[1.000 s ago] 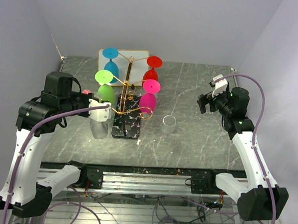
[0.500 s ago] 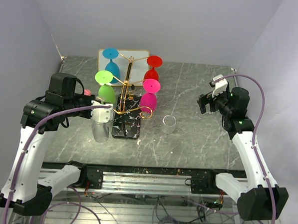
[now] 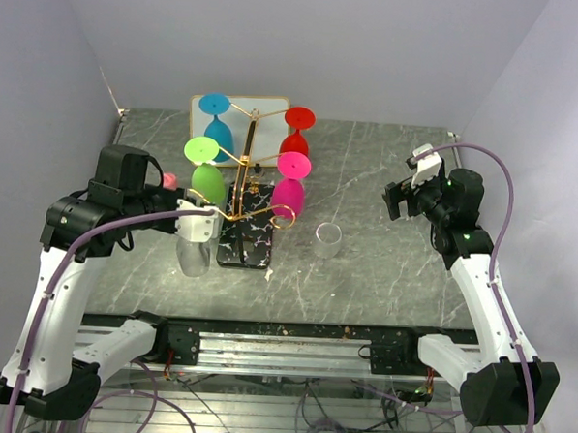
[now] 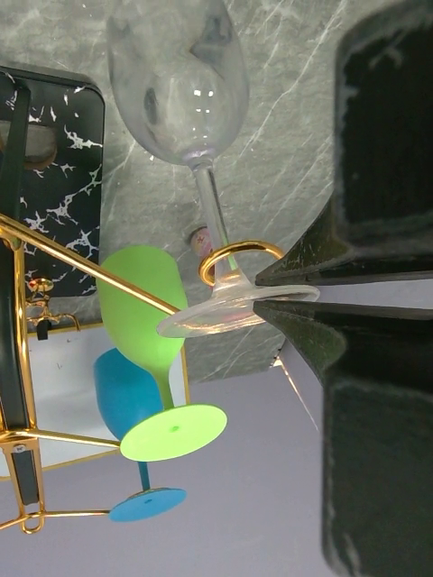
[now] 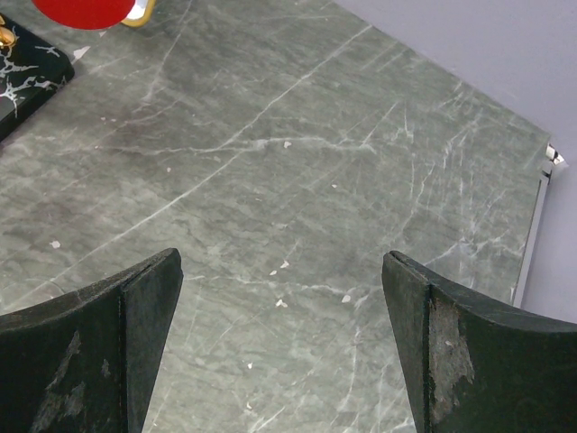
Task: Place the wine glass upside down on the wine glass rack
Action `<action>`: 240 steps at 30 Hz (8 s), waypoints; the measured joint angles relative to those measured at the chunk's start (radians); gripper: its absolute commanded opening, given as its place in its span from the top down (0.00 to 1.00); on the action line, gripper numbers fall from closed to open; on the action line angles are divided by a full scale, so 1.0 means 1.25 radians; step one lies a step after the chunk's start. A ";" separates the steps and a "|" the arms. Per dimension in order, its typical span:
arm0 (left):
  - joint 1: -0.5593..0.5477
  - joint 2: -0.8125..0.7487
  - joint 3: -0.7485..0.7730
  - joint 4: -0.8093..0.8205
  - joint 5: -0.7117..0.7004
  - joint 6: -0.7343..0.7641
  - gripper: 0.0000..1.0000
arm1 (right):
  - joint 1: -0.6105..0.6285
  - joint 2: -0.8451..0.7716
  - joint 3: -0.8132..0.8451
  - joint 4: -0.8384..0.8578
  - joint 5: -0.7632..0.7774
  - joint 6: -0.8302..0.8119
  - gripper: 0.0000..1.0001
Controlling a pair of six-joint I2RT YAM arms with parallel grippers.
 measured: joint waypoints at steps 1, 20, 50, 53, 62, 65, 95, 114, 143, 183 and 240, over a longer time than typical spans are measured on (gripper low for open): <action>0.000 -0.002 -0.002 0.000 0.000 0.001 0.79 | 0.000 0.000 0.000 0.000 0.000 0.000 0.08; 0.000 -0.029 -0.021 -0.015 0.020 0.013 0.55 | -0.008 0.000 0.000 0.000 0.000 0.000 0.08; 0.001 -0.133 -0.038 0.226 0.085 -0.494 0.00 | 0.049 0.073 0.121 -0.264 -0.244 -0.116 0.14; 0.009 -0.138 -0.054 0.295 0.041 -0.586 0.01 | 0.110 0.092 0.157 -0.306 -0.233 -0.123 0.17; 0.034 -0.151 -0.072 0.397 -0.063 -0.723 0.01 | 0.278 0.197 0.252 -0.358 -0.115 -0.122 0.28; 0.037 -0.163 -0.079 0.403 -0.077 -0.731 0.00 | 0.311 0.224 0.268 -0.380 -0.083 -0.121 0.28; 0.052 -0.192 -0.144 0.412 -0.096 -0.691 0.00 | 0.426 0.302 0.288 -0.455 0.139 -0.110 1.00; 0.052 -0.117 -0.096 0.407 -0.060 -0.762 0.00 | 0.186 0.182 0.399 -0.375 0.273 -0.171 1.00; 0.052 0.060 0.222 0.340 -0.051 -0.989 0.08 | 0.200 0.279 0.822 -0.276 0.033 0.055 1.00; 0.052 0.117 -0.041 0.772 0.167 -1.512 0.32 | 0.341 0.388 0.908 -0.195 -0.201 0.267 1.00; 0.035 0.163 -0.054 0.820 0.187 -1.592 0.93 | 0.343 0.330 0.770 -0.137 -0.244 0.240 0.72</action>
